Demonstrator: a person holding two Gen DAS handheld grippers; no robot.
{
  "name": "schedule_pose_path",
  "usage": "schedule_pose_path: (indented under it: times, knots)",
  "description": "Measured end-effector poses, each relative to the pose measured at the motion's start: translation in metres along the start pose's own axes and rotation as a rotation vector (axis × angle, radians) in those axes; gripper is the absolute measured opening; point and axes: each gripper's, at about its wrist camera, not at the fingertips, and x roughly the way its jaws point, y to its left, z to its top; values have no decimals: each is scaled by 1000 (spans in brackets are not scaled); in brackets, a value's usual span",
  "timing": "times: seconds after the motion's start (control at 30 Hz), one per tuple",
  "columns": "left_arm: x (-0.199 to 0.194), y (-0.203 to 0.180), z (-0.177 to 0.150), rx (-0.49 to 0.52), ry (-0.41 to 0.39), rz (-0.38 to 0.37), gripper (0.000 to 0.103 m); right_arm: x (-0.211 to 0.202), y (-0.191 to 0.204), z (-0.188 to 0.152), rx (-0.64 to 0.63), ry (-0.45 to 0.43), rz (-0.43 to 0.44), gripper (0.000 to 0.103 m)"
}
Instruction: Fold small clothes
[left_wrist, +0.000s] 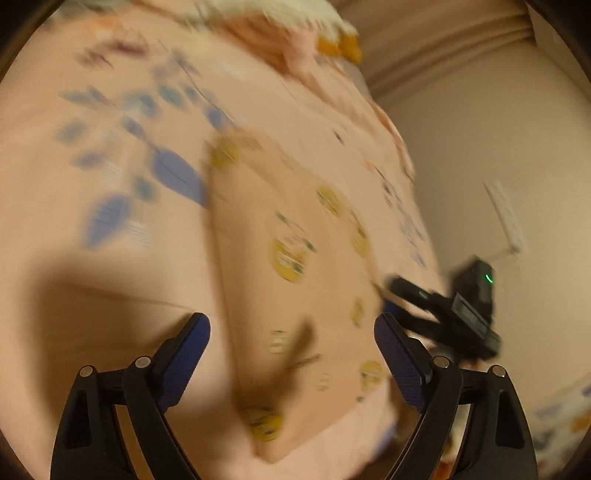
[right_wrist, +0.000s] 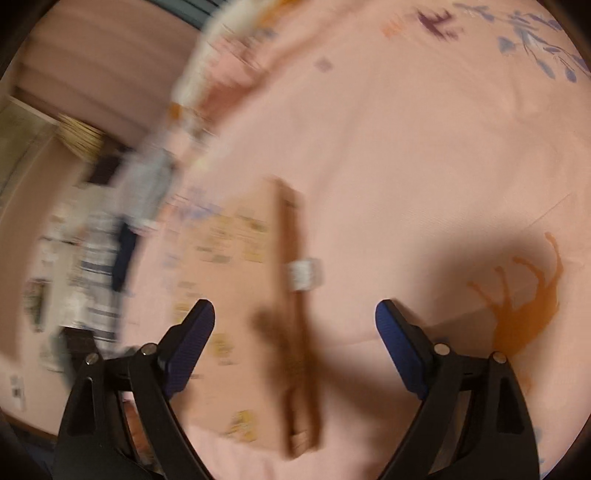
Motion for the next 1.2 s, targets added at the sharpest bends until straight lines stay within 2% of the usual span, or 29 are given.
schedule_pose_path:
  times: [0.07, 0.17, 0.27, 0.37, 0.4, 0.43, 0.5, 0.53, 0.57, 0.63, 0.73, 0.93, 1.1, 1.2]
  knots:
    - [25, 3, 3, -9, 72, -14, 89, 11, 7, 2, -27, 26, 17, 90]
    - [30, 3, 5, -23, 33, -55, 89, 31, 20, 9, -37, 95, 79, 90]
    - [33, 5, 9, -49, 44, -114, 89, 46, 30, 11, -35, 136, 157, 90]
    - [38, 4, 10, -30, 67, -152, 88, 54, 33, 12, -19, 153, 187, 80]
    - [39, 3, 11, -26, 63, -154, 85, 54, 32, 11, -3, 153, 187, 69]
    - [40, 2, 10, -23, 61, -147, 77, 53, 28, 11, 15, 152, 194, 58]
    - [45, 3, 12, -27, 58, -122, 60, 54, 22, 9, 36, 154, 189, 44]
    - [46, 5, 13, -36, 55, -109, 44, 54, 22, 9, 37, 152, 190, 41]
    - [50, 7, 14, -51, 53, -93, 35, 54, 22, 8, 35, 148, 187, 39]
    - [50, 10, 12, -48, 35, -62, 32, 53, 26, 5, 8, 137, 131, 30]
    - [50, 1, 7, -7, -5, 1, 31, 51, 29, 0, -48, 97, 86, 28]
    - [49, 5, 6, -11, -6, 2, 31, 52, 17, 2, -5, 88, 114, 26]
    - [49, -5, 6, 62, -26, 103, 31, 50, 23, -2, 8, 58, 62, 25]
    - [51, -5, 10, 49, -14, 108, 30, 49, 27, -2, 20, 48, 44, 25]
